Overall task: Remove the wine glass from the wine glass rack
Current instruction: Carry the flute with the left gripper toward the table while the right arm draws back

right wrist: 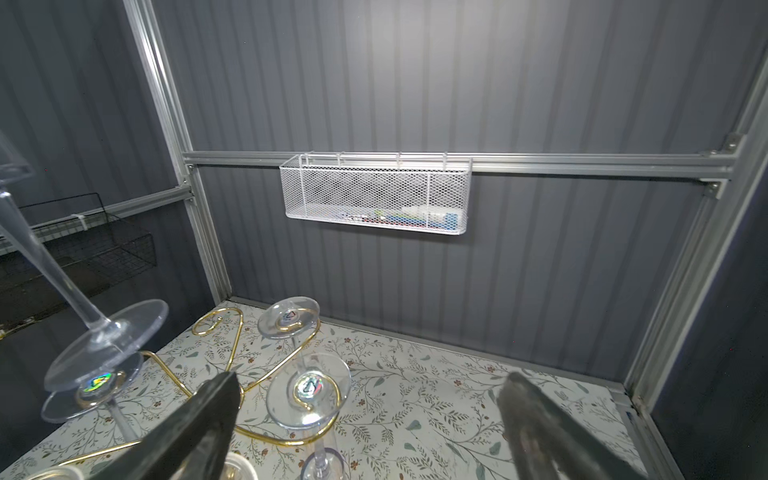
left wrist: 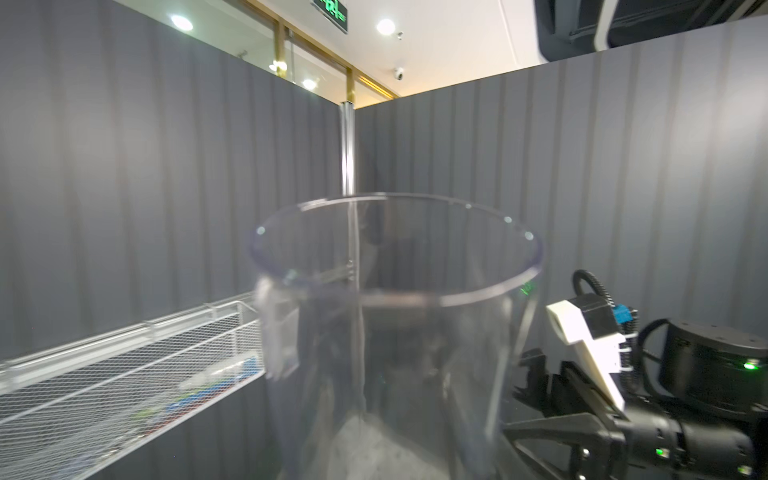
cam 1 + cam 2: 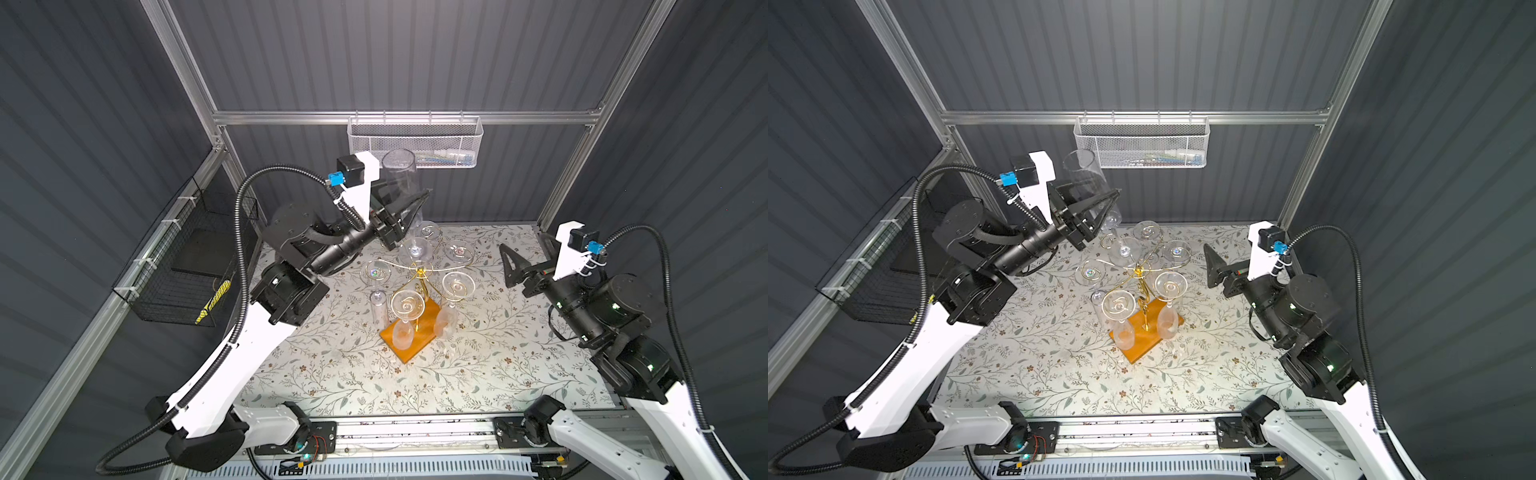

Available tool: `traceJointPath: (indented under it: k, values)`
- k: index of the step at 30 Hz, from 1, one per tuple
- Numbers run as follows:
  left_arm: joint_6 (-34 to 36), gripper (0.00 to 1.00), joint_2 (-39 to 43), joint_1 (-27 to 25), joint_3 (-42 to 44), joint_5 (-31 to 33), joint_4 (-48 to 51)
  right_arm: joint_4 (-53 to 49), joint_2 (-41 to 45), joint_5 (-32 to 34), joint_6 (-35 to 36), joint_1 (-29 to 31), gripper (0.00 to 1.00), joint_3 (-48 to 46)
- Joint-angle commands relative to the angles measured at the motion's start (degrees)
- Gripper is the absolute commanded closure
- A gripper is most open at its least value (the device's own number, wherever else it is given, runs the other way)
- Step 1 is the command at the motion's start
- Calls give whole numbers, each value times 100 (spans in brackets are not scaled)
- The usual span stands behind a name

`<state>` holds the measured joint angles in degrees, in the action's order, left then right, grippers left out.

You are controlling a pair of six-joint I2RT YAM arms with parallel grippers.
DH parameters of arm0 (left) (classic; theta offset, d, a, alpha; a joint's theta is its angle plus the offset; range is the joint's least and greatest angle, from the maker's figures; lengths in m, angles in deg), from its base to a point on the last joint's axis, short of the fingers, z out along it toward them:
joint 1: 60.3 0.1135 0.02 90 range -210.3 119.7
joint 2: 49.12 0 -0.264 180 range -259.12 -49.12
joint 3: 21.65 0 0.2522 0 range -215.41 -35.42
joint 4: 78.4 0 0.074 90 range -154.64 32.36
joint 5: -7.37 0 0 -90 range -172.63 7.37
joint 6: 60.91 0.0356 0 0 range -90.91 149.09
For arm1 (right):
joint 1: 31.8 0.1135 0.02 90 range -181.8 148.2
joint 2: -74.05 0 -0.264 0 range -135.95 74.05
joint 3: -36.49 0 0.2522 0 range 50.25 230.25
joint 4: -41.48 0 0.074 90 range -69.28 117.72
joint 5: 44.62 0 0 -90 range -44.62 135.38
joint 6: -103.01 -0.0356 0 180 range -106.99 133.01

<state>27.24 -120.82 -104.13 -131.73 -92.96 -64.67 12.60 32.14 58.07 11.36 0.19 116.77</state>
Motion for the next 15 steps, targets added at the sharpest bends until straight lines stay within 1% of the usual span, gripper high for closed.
traceJointPath:
  k: [1,5,8,9,12,15]
  values:
    - [1094,63,335,-10,216,1045,315,-35,164,442,-171,5,1,-100]
    - [1745,63,645,-11,464,1925,504,-108,359,641,-449,9,1,-342]
    - [2168,61,684,-11,565,2669,528,-118,486,734,-595,7,1,-511]
    - [2277,61,660,-3,538,2831,579,-127,506,752,-629,9,1,-538]
    - [2495,58,518,124,421,2993,752,-203,548,797,-705,9,1,-561]
    - [2319,58,416,617,487,2729,732,-227,546,797,-751,7,1,-561]
